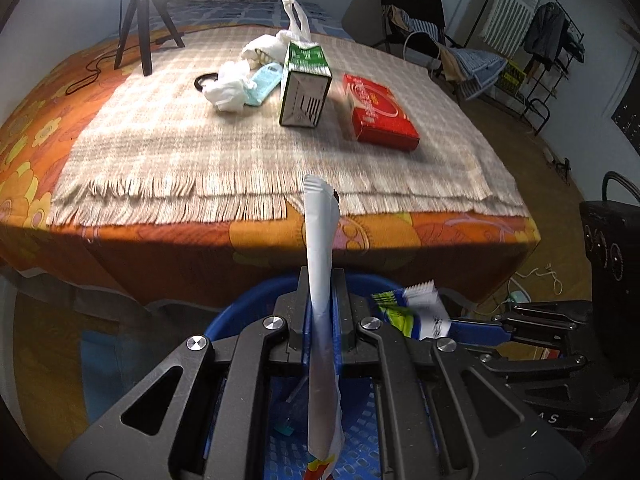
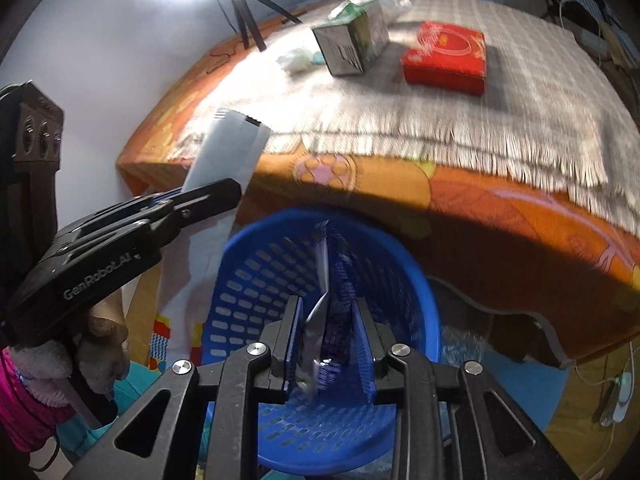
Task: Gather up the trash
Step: 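Lift both items over the blue basket and open both tools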
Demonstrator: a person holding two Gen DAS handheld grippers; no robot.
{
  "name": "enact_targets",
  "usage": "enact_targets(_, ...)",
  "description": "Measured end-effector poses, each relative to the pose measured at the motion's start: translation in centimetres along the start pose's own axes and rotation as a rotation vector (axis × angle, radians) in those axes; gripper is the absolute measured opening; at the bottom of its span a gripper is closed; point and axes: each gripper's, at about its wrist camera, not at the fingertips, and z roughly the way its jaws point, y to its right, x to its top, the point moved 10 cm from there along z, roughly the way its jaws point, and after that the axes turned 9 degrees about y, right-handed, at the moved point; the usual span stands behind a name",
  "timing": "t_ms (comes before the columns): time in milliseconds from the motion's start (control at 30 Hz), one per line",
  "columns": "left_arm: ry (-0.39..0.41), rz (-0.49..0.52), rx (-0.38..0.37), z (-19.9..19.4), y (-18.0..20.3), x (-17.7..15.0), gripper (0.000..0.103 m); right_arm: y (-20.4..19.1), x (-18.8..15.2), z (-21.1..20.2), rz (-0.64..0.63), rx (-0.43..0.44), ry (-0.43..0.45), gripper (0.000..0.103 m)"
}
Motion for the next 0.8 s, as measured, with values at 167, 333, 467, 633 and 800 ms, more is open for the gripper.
enact_targets(167, -0.032, 0.011, 0.009, 0.7, 0.1, -1.1, 0.012, 0.3, -0.6, 0.5, 0.025, 0.004, -0.024, 0.029)
enact_targets(333, -0.041, 0.011, 0.014, 1.0, 0.0, -1.5, 0.015, 0.6, -0.3, 0.5, 0.025, -0.013, -0.014, 0.038)
enact_targets(467, -0.038, 0.008, 0.018, 0.9, -0.2, -1.4, 0.031, 0.9, -0.2, 0.2, 0.027, -0.025, -0.005, 0.046)
enact_targets(633, -0.018, -0.001, 0.022, 0.6, -0.5, -0.9, 0.04, 1.2, 0.3, 0.1, 0.034, -0.035, 0.008, 0.052)
enact_targets(800, -0.023, -0.012, 0.024, 0.8, -0.7, -0.8, 0.049, 1.3, 0.6, -0.2, 0.033, -0.049, 0.023, 0.065)
